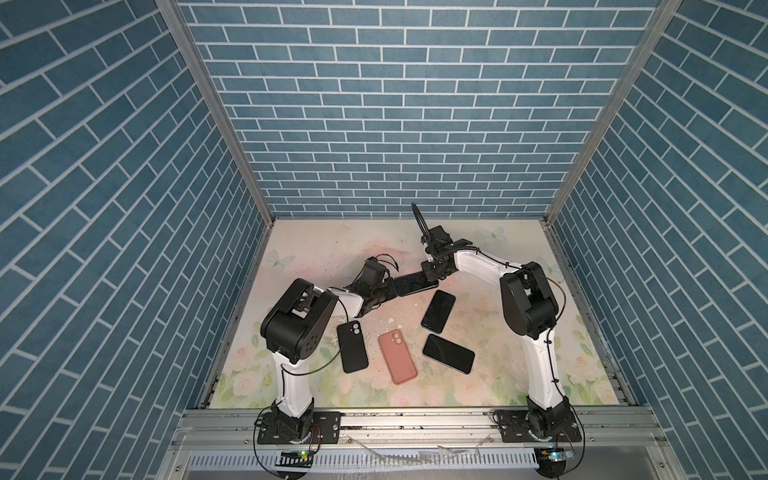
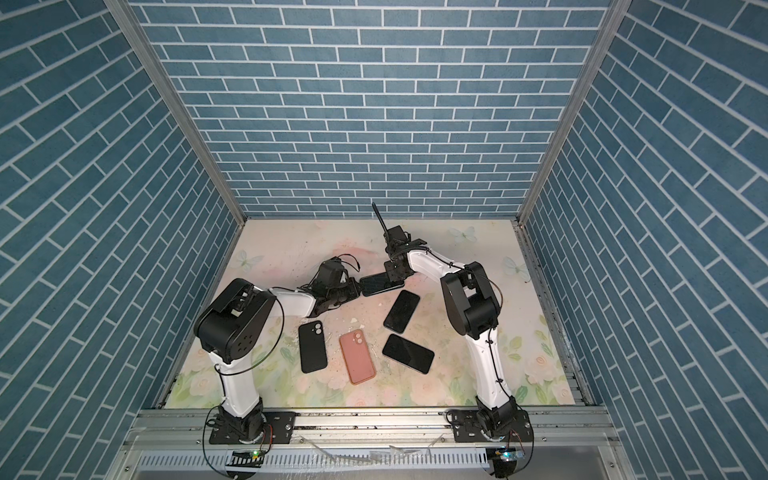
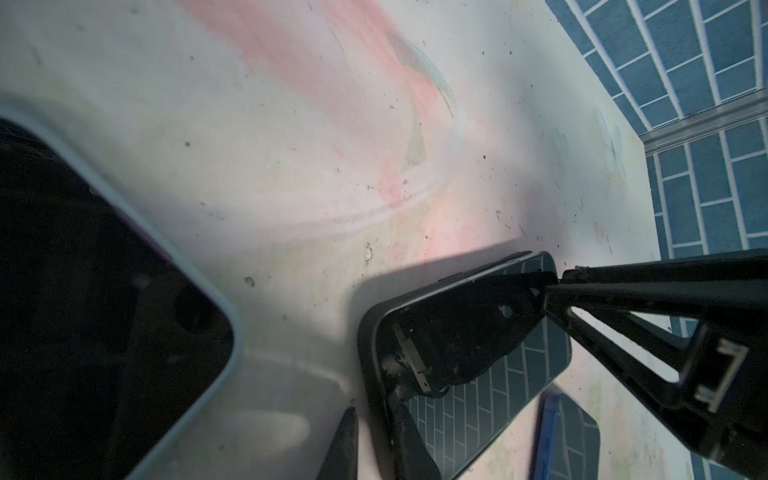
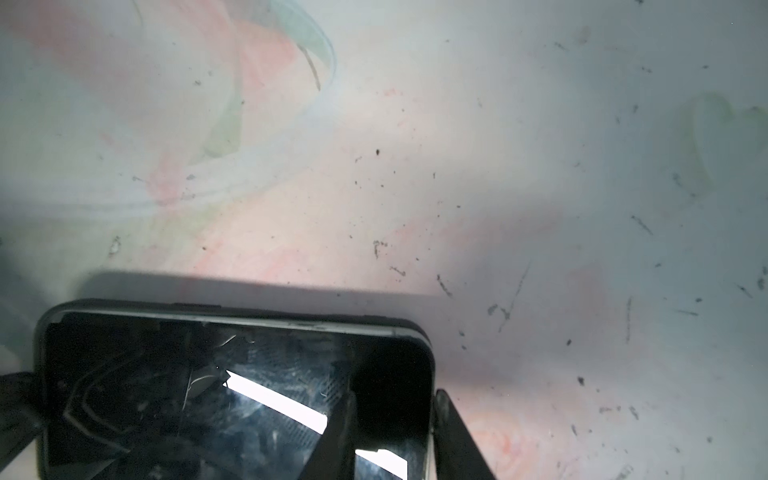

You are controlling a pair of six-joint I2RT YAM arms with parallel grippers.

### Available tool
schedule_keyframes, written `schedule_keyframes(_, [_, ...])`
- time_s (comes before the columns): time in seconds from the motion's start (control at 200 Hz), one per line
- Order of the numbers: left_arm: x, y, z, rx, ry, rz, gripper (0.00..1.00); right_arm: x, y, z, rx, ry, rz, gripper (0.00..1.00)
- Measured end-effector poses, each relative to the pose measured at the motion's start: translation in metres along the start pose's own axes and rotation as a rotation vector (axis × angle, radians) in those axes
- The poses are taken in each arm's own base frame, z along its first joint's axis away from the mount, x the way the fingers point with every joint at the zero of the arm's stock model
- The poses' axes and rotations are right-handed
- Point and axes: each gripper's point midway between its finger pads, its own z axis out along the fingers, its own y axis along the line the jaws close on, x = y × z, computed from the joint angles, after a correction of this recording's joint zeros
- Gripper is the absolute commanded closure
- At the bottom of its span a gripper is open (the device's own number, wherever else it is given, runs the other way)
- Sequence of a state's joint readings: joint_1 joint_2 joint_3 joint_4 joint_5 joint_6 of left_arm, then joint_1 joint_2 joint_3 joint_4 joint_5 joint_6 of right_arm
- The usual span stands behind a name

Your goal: Put the phone into the phone case

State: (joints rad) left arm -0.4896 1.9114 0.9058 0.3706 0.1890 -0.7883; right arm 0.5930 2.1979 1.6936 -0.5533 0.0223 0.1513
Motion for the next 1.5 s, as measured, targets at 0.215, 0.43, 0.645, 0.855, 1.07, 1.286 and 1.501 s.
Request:
schedule_keyframes(0.215, [-0.003, 0.004, -0.007, -0.009, 0.001, -0.009, 0.76, 0.026, 0.013, -0.011, -0.136, 0.062, 0.05, 0.44])
schedule_keyframes(0.43, [-0.002, -0.003, -0.009, 0.024, 0.026, 0.007, 0.7, 0.043, 0.001, -0.016, -0.253, 0.128, 0.135, 0.41])
schedule_keyframes(0.645, [-0.01, -0.021, -0.007, 0.074, 0.032, 0.014, 0.71, 0.039, -0.011, -0.021, -0.34, 0.122, 0.202, 0.41])
schedule_keyframes(0.855, [-0.008, -0.021, 0.004, 0.082, 0.055, 0.008, 0.74, 0.033, -0.005, -0.017, -0.414, 0.126, 0.219, 0.41])
schedule_keyframes(1.07, [-0.01, -0.02, 0.006, 0.069, 0.055, 0.007, 0.75, 0.025, -0.001, -0.012, -0.474, 0.138, 0.234, 0.41])
schedule_keyframes(1.286, [-0.013, -0.02, 0.01, 0.062, 0.056, 0.007, 0.79, 0.02, 0.004, -0.011, -0.53, 0.138, 0.252, 0.41])
schedule_keyframes(1.501, [-0.014, -0.02, 0.011, 0.063, 0.05, 0.007, 0.79, 0.017, 0.009, -0.011, -0.566, 0.135, 0.252, 0.41])
